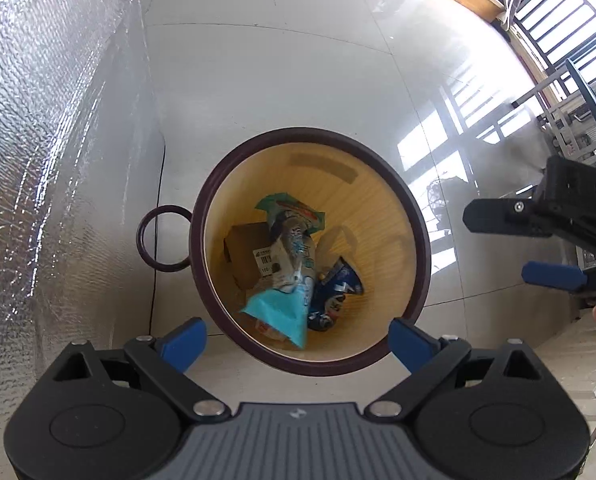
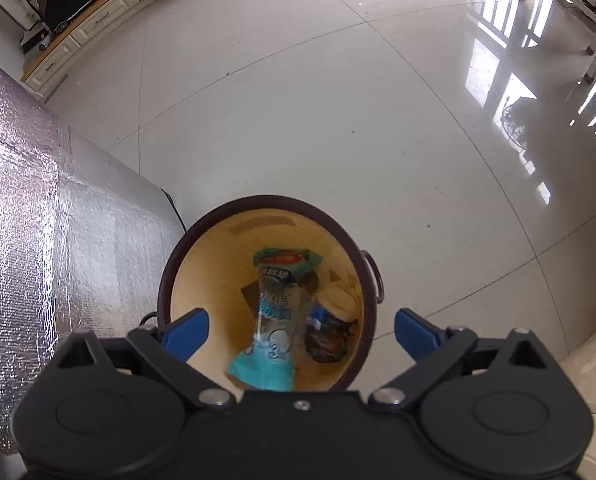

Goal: Collect trash
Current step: 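Lift both open tools away from the bin toward the table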

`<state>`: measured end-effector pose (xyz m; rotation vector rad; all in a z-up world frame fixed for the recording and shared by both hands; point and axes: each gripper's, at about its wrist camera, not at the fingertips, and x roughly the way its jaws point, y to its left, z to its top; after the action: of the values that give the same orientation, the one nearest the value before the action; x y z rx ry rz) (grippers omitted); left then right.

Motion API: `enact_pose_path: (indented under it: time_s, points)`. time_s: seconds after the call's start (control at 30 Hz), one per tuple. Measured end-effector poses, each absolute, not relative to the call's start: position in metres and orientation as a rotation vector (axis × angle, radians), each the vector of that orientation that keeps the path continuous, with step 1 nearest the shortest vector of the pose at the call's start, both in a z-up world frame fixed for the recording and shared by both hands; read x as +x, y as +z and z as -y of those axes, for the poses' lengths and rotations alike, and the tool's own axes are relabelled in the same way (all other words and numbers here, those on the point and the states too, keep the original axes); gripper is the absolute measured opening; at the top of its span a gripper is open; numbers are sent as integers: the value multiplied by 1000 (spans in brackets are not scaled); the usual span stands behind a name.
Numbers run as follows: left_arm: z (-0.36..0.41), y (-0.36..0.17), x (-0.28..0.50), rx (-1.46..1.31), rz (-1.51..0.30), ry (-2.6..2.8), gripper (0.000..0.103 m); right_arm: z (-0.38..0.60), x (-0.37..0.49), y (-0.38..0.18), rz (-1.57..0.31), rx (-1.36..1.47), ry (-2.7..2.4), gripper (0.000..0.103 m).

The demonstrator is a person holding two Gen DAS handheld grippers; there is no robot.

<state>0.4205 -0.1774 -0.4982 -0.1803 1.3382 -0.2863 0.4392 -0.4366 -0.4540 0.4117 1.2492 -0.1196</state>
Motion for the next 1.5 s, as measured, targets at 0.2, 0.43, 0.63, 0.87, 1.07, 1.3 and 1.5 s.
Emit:
enact_pose_path:
  time_s: [0.2,0.43,0.63,0.87,1.07,1.3,1.5]
  points:
    - [171,-488,419,-169,-1329,-281,97,428,438,-449,-1261,407,-87,100]
    - [168,-475,417,-161,-1338,-260,97,428,429,-437,-1255,392,-64,100]
    - [163,-454,415,-155,-1326,-230,100,431,422,-417,-1236,393,-42,100]
    - [160,-429,412,-148,-1306,-197,103,432,412,-387,-1200,360,-20,100]
    - [158,-398,403,-105,-1280,-181,103,434,396,-357,-1160,317,2,100]
    - [154,-358,389,-101,-1236,-166,103,437,371,-320,-1119,269,-18,103]
    - [154,-323,373,-82,-1187,-167,103,441,346,-290,-1086,236,-37,103]
